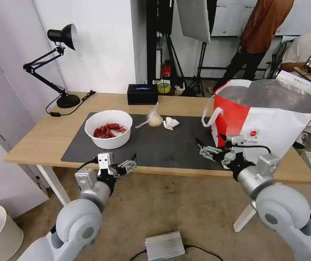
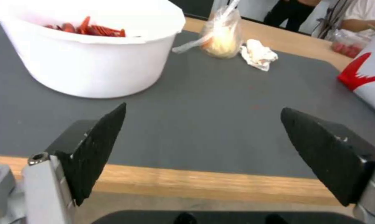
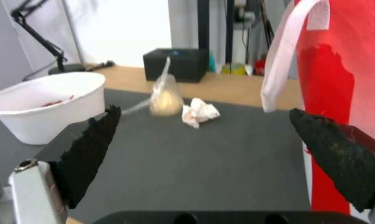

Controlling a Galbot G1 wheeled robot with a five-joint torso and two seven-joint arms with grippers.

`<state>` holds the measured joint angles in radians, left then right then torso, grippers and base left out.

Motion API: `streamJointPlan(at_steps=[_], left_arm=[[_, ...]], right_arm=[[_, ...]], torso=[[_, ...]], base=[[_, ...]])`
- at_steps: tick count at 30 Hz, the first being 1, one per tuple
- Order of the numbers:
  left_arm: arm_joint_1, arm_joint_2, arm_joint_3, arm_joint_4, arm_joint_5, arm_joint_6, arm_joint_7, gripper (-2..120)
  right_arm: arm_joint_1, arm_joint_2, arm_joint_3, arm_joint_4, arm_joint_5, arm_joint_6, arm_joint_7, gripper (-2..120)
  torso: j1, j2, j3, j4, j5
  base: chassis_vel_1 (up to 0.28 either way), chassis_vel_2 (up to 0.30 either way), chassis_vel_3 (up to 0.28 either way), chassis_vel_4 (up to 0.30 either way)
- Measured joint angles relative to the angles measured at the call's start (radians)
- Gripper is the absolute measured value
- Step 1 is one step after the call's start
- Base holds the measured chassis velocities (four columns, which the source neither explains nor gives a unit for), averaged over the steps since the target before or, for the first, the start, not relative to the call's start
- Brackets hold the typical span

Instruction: Pick up the trash from the table and place it into the takeout bag.

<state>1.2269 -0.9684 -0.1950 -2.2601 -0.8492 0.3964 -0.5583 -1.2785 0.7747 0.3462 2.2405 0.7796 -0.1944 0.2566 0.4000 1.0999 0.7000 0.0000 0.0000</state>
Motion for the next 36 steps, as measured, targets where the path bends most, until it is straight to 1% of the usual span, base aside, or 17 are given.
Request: streamJointPlan(at_steps=[3, 4, 7, 11, 13, 17, 25, 36], left_arm=[[0.012, 0.01, -0.006, 0.009, 0.045, -0.007, 0.024, 100], [0.012, 0.01, -0.006, 0.009, 0.045, -0.007, 0.024, 100], [0.03, 0.019, -0.015, 0.02, 0.095, -0.018, 0.057, 100], [0.037, 0.025, -0.022, 0.022, 0.111, -0.02, 0.07, 100], [0.038, 0.026, -0.023, 0.022, 0.114, -0.02, 0.072, 100], [0.042, 0.027, -0.022, 0.022, 0.123, -0.02, 0.075, 100], [0.05, 0.021, -0.018, 0.025, 0.134, -0.021, 0.075, 100], [0.059, 0.023, -0.02, 0.019, 0.136, -0.022, 0.075, 100]], right_arm=[[-0.035, 0.007, -0.004, -0.006, -0.016, 0.034, -0.012, 100], [-0.035, 0.007, -0.004, -0.006, -0.016, 0.034, -0.012, 100], [-0.078, 0.02, -0.006, -0.015, -0.057, 0.083, -0.033, 100], [-0.112, 0.03, -0.007, -0.012, -0.076, 0.103, -0.032, 100], [-0.118, 0.031, -0.008, -0.009, -0.078, 0.103, -0.028, 100], [-0.159, 0.043, -0.022, 0.008, -0.09, 0.096, 0.062, 100], [-0.221, 0.046, -0.029, 0.014, -0.108, 0.069, 0.143, 100], [-0.241, 0.032, -0.038, 0.031, -0.106, 0.046, 0.159, 100]], torso=[[0.0, 0.0, 0.0, -0.0001, 0.0], [0.0, 0.0, 0.0, -0.0001, 0.0], [0.0, 0.0, 0.0, 0.0001, 0.0], [0.0, 0.0, 0.0, 0.0, 0.0], [0.0, 0.0, 0.0, 0.0001, 0.0], [0.0, 0.0, 0.0, 0.0, 0.0], [0.0, 0.0, 0.0, 0.0, 0.0], [0.0, 0.0, 0.0, 0.0, 0.0001]], base=[[0.0, 0.0, 0.0, 0.0], [0.0, 0.0, 0.0, 0.0], [0.0, 0.0, 0.0, 0.0], [0.0, 0.0, 0.0, 0.0], [0.0, 0.0, 0.0, 0.0], [0.0, 0.0, 0.0, 0.0], [0.0, 0.0, 0.0, 0.0], [0.0, 0.0, 0.0, 0.0]])
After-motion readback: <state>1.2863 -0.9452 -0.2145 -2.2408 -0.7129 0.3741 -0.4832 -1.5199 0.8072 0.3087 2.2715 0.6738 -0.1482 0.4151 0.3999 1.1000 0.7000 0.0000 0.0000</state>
